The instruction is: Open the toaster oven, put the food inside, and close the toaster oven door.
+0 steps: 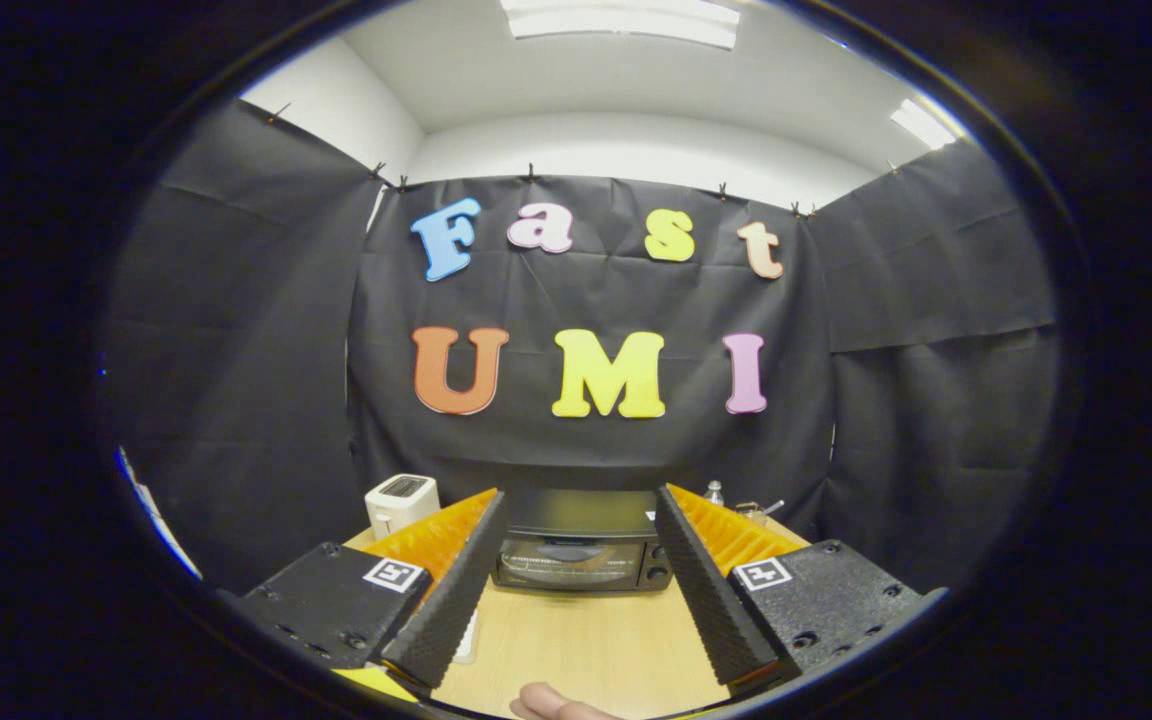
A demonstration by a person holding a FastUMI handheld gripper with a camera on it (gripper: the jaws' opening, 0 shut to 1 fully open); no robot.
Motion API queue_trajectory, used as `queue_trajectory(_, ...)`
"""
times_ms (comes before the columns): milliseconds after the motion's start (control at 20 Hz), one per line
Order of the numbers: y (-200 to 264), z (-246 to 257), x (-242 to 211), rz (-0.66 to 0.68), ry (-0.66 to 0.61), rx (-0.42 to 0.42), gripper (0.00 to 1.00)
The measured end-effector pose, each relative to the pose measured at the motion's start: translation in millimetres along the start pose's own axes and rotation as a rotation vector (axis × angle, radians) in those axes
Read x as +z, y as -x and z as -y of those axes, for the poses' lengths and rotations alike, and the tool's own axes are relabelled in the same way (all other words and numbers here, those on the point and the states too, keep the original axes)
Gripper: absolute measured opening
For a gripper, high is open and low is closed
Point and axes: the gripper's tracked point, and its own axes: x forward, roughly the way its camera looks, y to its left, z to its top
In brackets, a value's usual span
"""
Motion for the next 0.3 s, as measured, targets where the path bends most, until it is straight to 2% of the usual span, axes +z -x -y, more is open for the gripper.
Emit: queue_trajectory(300, 2.2, 27.2, -2.8, -0.014, -0.065, 0.025, 0.98)
